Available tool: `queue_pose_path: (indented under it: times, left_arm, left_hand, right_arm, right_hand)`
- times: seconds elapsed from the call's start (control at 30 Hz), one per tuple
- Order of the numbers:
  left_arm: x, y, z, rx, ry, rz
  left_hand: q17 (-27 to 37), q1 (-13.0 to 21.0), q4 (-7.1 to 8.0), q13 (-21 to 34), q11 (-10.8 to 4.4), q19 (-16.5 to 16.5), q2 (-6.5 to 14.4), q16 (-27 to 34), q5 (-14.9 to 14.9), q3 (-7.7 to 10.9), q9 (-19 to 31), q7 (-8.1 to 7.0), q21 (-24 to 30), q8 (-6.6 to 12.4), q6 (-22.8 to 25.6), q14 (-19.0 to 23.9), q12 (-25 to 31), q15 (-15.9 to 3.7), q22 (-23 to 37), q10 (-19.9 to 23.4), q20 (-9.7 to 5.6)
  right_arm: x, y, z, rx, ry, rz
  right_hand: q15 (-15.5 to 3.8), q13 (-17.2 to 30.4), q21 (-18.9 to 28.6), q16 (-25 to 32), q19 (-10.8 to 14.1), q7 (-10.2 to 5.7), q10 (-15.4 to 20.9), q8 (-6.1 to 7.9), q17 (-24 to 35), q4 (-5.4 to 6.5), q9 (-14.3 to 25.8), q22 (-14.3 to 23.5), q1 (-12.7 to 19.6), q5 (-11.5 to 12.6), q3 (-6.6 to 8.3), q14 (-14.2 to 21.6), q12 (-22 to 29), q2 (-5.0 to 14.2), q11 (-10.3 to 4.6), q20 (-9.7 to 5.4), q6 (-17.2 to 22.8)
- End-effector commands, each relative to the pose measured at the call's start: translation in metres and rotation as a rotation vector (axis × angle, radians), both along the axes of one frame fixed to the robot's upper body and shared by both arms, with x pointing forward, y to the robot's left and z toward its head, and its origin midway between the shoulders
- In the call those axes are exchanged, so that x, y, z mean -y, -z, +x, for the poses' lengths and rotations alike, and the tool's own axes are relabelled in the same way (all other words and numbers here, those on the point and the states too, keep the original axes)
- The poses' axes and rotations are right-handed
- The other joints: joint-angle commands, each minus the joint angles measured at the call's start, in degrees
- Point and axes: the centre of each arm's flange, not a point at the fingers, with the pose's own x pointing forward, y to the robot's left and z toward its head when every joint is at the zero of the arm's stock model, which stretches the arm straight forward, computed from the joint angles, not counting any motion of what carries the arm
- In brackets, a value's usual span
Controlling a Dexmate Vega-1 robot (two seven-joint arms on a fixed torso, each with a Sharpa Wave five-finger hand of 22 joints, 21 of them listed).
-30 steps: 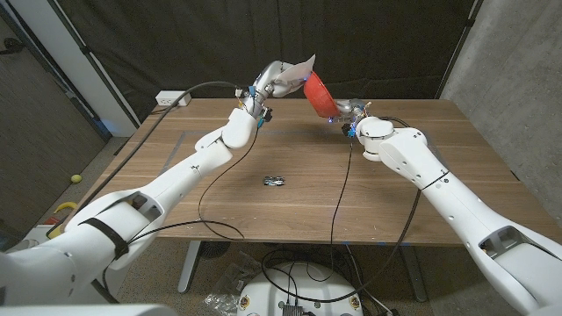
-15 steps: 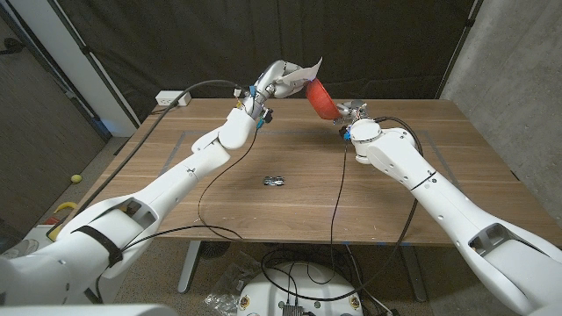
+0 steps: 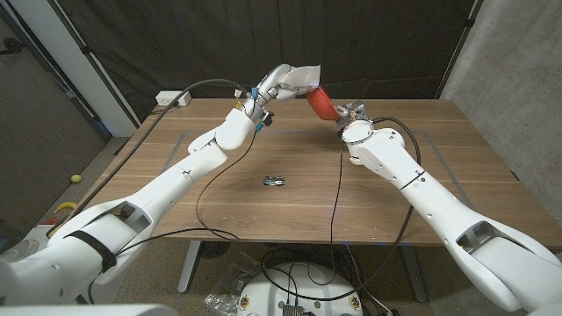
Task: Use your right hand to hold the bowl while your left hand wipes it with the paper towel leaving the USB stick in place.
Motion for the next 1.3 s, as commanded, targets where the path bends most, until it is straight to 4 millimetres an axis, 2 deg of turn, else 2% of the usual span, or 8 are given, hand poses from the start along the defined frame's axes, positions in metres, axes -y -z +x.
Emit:
queue_pose_path:
  times: [0.03,0.17,0.3,0.5,1.03,1.3]
  left_arm:
    - [-0.020,-0.003,-0.017,0.210,-0.183,-0.054]
    - [-0.025,0.004,-0.026,0.387,-0.302,-0.165]
    - [-0.029,0.010,-0.025,0.430,-0.344,-0.266]
    - [-0.036,0.012,-0.024,0.512,-0.406,-0.315]
    - [-0.055,0.013,-0.023,0.556,-0.505,-0.272]
    - [-0.066,0.010,-0.020,0.500,-0.598,-0.171]
  left_hand:
    - [0.1,-0.2,0.02,0.3,-2.85,-0.2,0.1,-0.2,-0.2,0.46,0.1,0.11,0.4,-0.07,0.5,0.1,0.1,-5.88,0.1,3.1,-0.01]
    - [0.2,-0.1,0.00,0.4,-2.84,-0.1,0.0,-0.1,-0.3,0.51,0.1,-0.23,0.5,-0.10,0.8,0.2,0.2,-5.92,0.1,3.2,-0.09]
    - [0.2,-0.2,0.02,0.4,-2.82,-0.1,0.0,-0.1,-0.3,0.52,0.1,-0.60,0.6,-0.12,1.0,0.3,0.2,-5.93,0.0,3.3,-0.09]
    - [0.3,-0.3,0.03,0.6,-2.84,0.1,-0.2,0.0,-0.4,0.51,0.1,-0.59,0.8,-0.23,1.1,0.6,0.2,-5.94,0.0,3.5,-0.25]
    - [0.4,-0.6,0.13,0.7,-2.87,0.2,-0.4,-0.1,-0.5,0.51,0.1,-0.96,1.1,-0.47,1.4,0.9,0.1,-5.93,-0.1,3.7,-0.63]
    - [0.5,-0.7,0.17,0.8,-2.87,0.1,-0.4,-0.1,-0.5,0.51,0.1,-0.97,1.2,-0.53,1.6,0.8,0.0,-5.89,-0.1,3.7,-0.65]
  right_arm:
    - [0.009,-0.004,0.006,0.009,0.099,-0.017]
    - [0.012,-0.005,0.008,0.008,0.140,-0.027]
    - [0.013,-0.006,0.009,0.017,0.166,-0.040]
    - [0.018,-0.006,0.008,0.030,0.224,-0.053]
    - [0.038,-0.010,0.004,0.062,0.321,-0.079]
    - [0.039,-0.018,-0.006,0.116,0.398,-0.209]
  right_hand:
    - [-3.92,0.3,-0.3,0.1,-0.4,-0.10,1.4,0.36,0.5,0.00,0.1,0.1,1.0,0.4,-0.27,3.2,-0.3,1.24,-1.39,-6.41,0.5]
    - [-3.91,0.0,-0.3,0.1,-0.4,-0.29,1.5,0.42,0.6,0.01,0.2,0.1,1.0,0.4,-0.33,3.1,-0.5,1.32,-1.35,-6.44,0.5]
    - [-3.92,0.1,-0.2,0.1,-0.5,-0.09,1.6,0.43,0.7,0.03,0.2,0.2,1.0,0.4,-0.40,3.0,-0.4,1.34,-1.35,-6.42,0.5]
    - [-3.93,0.5,-0.2,-0.2,-0.6,-0.08,1.3,0.39,0.5,0.07,0.3,0.2,0.9,0.4,-0.56,2.6,-0.4,1.44,-1.49,-6.43,0.3]
    - [-3.93,0.7,0.0,-0.3,-1.0,-0.23,1.3,0.38,0.5,0.08,0.3,0.2,0.9,0.4,-0.94,2.6,-0.5,1.60,-1.38,-6.45,0.3]
    - [-3.94,0.6,-0.1,-0.2,-1.3,-0.45,1.3,0.38,0.7,0.18,0.3,0.2,0.8,0.4,-1.09,2.7,-0.7,1.74,-1.48,-6.49,0.2]
